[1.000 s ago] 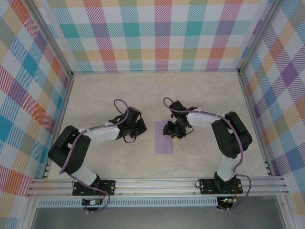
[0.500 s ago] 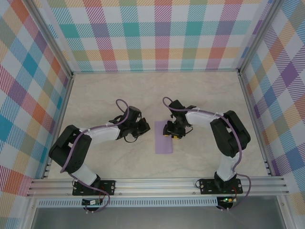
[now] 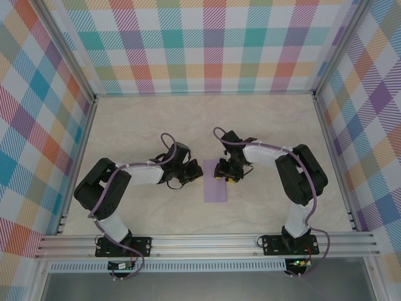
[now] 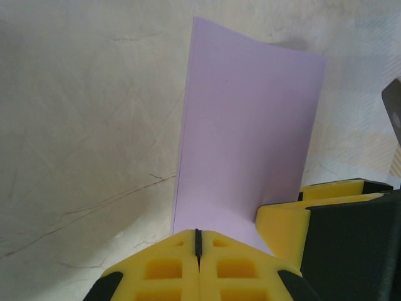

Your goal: Fold a paper plane with a square sheet of paper (pick it up from the middle)

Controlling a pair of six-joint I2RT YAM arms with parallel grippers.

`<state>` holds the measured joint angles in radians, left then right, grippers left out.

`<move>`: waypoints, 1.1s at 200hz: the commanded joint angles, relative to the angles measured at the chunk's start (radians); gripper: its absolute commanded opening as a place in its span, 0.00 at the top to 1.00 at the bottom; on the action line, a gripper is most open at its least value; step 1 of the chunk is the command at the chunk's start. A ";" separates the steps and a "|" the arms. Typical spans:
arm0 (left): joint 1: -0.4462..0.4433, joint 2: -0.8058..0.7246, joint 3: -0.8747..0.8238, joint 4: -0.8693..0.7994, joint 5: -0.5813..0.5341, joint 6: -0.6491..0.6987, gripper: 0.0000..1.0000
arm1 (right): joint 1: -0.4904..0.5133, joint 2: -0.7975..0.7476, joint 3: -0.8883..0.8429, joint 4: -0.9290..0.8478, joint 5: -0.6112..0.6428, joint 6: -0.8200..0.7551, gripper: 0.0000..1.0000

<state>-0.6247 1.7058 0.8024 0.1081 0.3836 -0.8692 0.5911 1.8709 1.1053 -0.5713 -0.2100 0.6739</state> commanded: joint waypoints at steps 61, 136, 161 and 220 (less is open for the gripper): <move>-0.037 0.070 0.064 0.008 0.049 0.030 0.99 | 0.033 0.215 -0.068 0.106 0.066 0.005 0.51; -0.048 0.108 0.090 -0.022 0.048 0.047 1.00 | 0.033 0.217 -0.070 0.109 0.071 0.002 0.51; -0.049 0.119 0.096 -0.057 0.033 0.057 1.00 | 0.033 0.215 -0.071 0.109 0.071 0.001 0.51; -0.051 0.138 0.073 -0.187 -0.023 0.071 1.00 | 0.033 0.153 -0.077 0.096 0.057 -0.010 0.51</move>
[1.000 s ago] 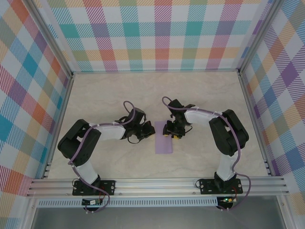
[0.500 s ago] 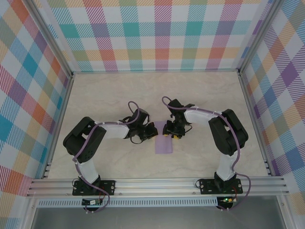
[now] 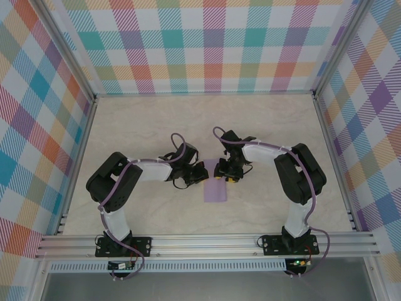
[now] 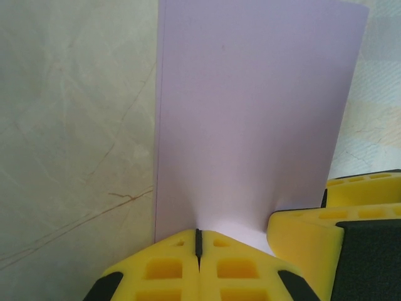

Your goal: Fold a paper plane with a square sheet of paper (pick it up from the middle)

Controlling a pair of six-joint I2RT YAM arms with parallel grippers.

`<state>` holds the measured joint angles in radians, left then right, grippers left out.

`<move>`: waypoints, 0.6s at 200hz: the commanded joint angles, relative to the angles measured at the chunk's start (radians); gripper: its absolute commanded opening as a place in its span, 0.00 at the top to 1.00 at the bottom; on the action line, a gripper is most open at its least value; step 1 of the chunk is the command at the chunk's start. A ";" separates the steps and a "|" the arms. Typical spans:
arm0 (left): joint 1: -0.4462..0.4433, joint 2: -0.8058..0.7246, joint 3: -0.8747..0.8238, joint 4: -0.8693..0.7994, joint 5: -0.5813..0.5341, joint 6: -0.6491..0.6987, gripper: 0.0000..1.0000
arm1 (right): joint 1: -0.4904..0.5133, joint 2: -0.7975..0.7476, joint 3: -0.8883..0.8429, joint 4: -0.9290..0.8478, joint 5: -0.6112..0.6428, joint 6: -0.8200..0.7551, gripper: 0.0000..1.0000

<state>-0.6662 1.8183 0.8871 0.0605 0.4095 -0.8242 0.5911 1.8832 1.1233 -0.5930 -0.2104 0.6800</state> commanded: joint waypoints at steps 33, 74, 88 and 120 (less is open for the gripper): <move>-0.010 0.049 -0.014 -0.209 -0.080 0.041 1.00 | 0.032 0.004 -0.081 0.083 0.036 -0.011 0.49; -0.011 0.071 -0.011 -0.253 -0.110 0.047 1.00 | 0.033 -0.234 -0.041 -0.004 0.147 0.007 0.35; -0.012 0.075 -0.009 -0.258 -0.113 0.047 1.00 | 0.033 -0.274 -0.026 -0.024 0.165 -0.004 0.34; -0.015 0.084 -0.011 -0.257 -0.115 0.044 1.00 | 0.042 -0.284 -0.021 0.052 0.051 -0.019 0.45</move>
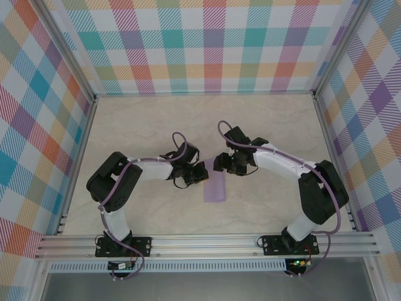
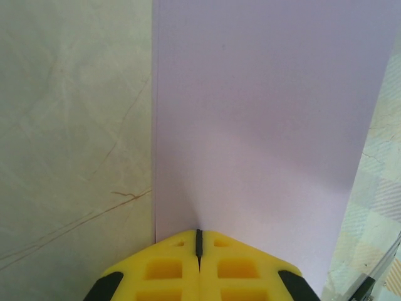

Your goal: Fold a paper plane with a square sheet of paper (pick it up from the middle)

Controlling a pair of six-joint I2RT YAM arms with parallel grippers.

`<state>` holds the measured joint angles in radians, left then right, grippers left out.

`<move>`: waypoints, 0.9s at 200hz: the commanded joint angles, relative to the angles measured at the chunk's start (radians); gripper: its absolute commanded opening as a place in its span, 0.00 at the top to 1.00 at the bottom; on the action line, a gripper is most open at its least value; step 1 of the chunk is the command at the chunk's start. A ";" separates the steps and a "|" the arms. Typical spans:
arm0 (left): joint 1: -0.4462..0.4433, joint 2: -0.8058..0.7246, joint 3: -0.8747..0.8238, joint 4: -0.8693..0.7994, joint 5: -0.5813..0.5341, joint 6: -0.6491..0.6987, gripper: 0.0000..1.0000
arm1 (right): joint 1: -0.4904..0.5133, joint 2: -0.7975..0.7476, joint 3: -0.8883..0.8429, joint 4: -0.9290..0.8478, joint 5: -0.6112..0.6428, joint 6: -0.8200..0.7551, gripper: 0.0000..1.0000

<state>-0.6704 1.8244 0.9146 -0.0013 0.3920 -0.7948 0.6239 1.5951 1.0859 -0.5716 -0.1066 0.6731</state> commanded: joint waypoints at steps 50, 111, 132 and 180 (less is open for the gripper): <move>-0.015 0.084 -0.038 -0.207 -0.120 0.001 1.00 | 0.040 0.137 0.063 0.090 -0.100 0.018 0.83; -0.017 0.096 -0.040 -0.234 -0.141 -0.007 1.00 | 0.042 0.231 0.058 0.133 -0.127 -0.003 1.00; -0.017 0.105 -0.043 -0.242 -0.149 -0.015 1.00 | 0.040 0.253 0.044 0.134 -0.126 -0.034 1.00; -0.017 0.122 -0.048 -0.261 -0.164 -0.031 1.00 | 0.029 0.269 -0.002 0.157 -0.141 -0.112 1.00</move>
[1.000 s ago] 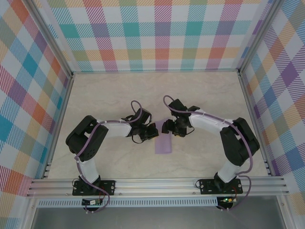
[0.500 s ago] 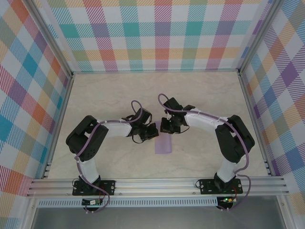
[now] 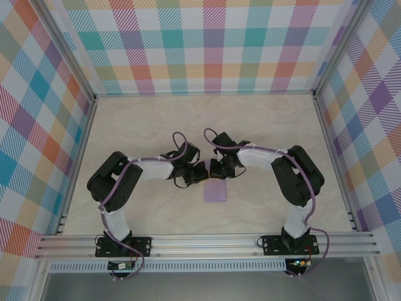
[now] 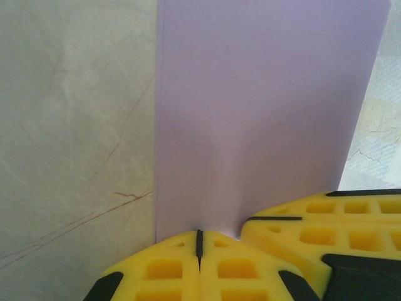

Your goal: Fold a paper plane with a square sheet of paper (pick it up from the middle)

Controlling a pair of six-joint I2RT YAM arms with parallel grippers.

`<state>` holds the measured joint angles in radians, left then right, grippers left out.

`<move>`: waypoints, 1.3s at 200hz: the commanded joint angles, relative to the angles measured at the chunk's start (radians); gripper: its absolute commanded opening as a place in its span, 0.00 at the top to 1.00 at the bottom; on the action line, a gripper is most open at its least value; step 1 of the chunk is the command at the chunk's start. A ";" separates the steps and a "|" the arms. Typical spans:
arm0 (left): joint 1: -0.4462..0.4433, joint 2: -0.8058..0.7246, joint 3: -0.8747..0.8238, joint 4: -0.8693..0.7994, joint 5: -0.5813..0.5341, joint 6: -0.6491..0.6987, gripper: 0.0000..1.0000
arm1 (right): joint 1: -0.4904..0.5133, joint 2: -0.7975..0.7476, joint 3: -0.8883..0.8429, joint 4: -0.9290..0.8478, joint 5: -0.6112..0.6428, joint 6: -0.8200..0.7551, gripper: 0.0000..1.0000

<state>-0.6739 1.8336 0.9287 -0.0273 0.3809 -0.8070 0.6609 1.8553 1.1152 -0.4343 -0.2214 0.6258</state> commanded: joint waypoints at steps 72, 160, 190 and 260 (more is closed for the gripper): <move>-0.013 0.133 -0.092 -0.289 -0.197 -0.043 1.00 | -0.110 -0.046 -0.149 0.060 -0.068 -0.160 1.00; -0.013 0.145 -0.120 -0.260 -0.187 -0.041 1.00 | -0.242 -0.234 -0.227 0.058 -0.100 -0.166 1.00; -0.015 0.140 -0.116 -0.260 -0.185 -0.035 1.00 | -0.224 -0.242 -0.215 0.148 -0.228 -0.112 1.00; -0.018 0.138 -0.097 -0.279 -0.191 -0.017 1.00 | -0.131 -0.012 -0.104 0.295 -0.351 -0.034 1.00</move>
<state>-0.6796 1.8420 0.9104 -0.0166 0.3649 -0.8436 0.5144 1.7859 0.9791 -0.2081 -0.5076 0.5571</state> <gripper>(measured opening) 0.037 0.046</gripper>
